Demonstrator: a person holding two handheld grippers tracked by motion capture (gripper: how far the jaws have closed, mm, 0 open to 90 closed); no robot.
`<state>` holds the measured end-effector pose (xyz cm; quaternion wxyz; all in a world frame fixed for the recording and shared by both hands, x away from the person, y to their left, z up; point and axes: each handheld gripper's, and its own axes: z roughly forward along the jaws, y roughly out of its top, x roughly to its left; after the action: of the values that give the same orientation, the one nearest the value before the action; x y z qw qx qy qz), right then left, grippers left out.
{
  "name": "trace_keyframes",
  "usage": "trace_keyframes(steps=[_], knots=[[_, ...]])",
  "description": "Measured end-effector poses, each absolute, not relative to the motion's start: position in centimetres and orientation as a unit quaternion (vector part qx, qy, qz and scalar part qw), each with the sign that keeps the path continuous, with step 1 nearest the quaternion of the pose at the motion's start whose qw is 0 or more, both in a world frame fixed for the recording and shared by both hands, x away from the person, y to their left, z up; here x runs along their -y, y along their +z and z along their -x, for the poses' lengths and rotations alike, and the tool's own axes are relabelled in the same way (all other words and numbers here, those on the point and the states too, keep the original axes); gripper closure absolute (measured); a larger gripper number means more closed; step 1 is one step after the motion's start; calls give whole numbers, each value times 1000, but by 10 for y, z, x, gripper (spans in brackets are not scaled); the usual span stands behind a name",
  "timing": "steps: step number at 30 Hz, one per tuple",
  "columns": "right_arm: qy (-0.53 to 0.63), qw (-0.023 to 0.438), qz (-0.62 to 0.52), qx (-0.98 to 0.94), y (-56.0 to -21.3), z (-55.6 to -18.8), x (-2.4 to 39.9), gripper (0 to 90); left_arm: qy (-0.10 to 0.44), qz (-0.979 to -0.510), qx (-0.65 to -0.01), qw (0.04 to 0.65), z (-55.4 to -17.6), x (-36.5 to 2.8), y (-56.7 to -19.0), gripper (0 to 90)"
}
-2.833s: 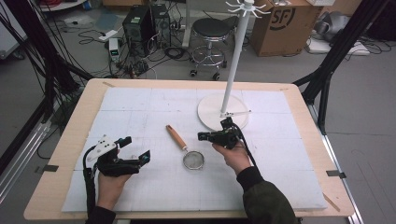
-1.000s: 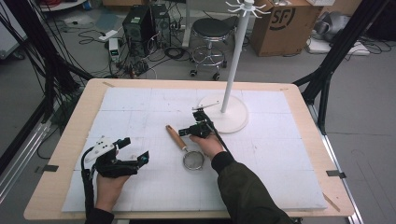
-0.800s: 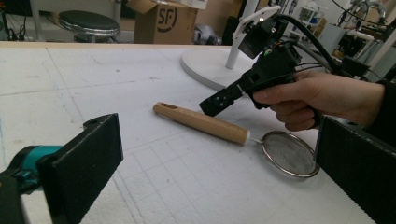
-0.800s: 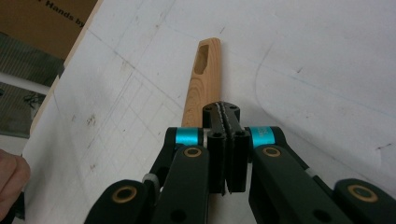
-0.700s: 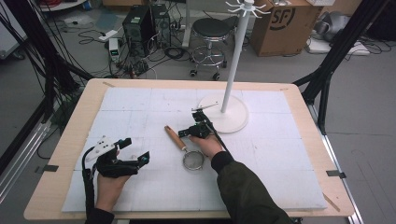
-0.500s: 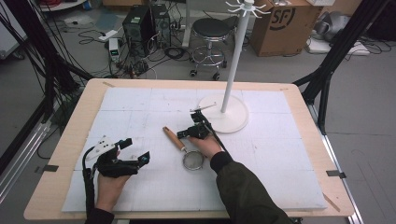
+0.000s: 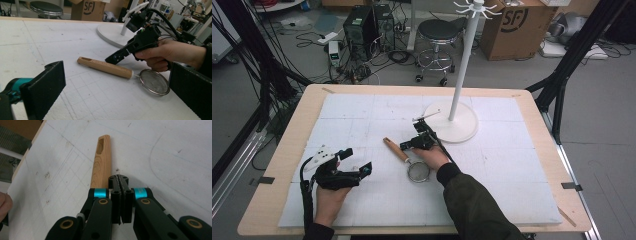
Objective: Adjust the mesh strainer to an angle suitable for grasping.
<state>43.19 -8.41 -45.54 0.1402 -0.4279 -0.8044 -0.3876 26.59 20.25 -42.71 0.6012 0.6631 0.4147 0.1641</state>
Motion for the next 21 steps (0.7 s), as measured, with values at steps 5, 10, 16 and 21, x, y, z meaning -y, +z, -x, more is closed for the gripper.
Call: trace_keyframes(steps=[5,10,16,21], knots=[[-389,133,431,803,-454,-433,87,821,164,-662,-416,602,-266,-204,-427,19],[-390,120,438,801,-448,-432,90,658,165,-659,-418,603,-265,-204,-427,19],[-400,132,433,797,-440,-429,92,577,166,-661,-417,601,-265,-204,-427,19],[-389,138,409,814,-430,-419,88,508,169,-660,-419,600,-264,-205,-427,19]])
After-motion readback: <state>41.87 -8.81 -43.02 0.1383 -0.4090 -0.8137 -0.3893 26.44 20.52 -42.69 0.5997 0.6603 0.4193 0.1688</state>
